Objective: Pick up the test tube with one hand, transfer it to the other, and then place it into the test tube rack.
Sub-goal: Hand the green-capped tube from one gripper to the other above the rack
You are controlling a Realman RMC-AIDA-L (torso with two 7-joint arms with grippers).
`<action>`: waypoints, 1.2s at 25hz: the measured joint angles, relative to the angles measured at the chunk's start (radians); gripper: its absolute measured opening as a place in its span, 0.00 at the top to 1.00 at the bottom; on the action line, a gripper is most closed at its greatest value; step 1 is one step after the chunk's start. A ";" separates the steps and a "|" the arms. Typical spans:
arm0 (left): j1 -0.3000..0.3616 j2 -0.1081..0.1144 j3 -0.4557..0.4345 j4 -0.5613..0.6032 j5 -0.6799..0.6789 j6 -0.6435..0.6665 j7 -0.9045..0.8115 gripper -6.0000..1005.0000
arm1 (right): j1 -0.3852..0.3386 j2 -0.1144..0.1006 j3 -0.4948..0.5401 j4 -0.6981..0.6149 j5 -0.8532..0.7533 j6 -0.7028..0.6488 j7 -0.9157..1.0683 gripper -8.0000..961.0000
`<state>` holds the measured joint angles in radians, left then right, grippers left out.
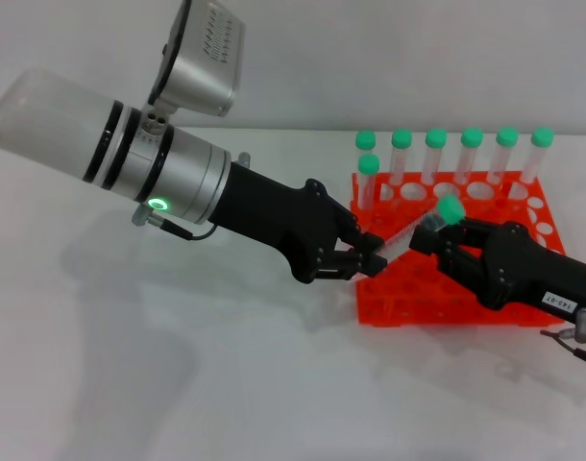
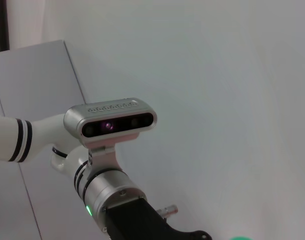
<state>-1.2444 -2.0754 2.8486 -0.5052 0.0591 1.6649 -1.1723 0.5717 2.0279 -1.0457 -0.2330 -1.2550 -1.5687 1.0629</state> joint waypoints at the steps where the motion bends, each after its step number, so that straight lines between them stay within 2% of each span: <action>1: -0.001 0.000 0.000 0.002 0.000 -0.001 0.000 0.79 | 0.001 0.000 -0.001 0.000 0.001 0.002 0.000 0.76; 24: -0.003 0.001 0.000 0.011 0.017 -0.027 -0.023 0.77 | 0.010 0.000 -0.003 0.000 0.004 0.005 -0.001 0.78; 30: -0.001 0.002 -0.001 0.003 -0.001 -0.027 -0.036 0.68 | 0.011 0.000 -0.003 0.000 0.004 0.004 -0.002 0.78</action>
<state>-1.2455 -2.0730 2.8475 -0.5021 0.0577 1.6382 -1.2082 0.5829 2.0279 -1.0492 -0.2334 -1.2514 -1.5643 1.0614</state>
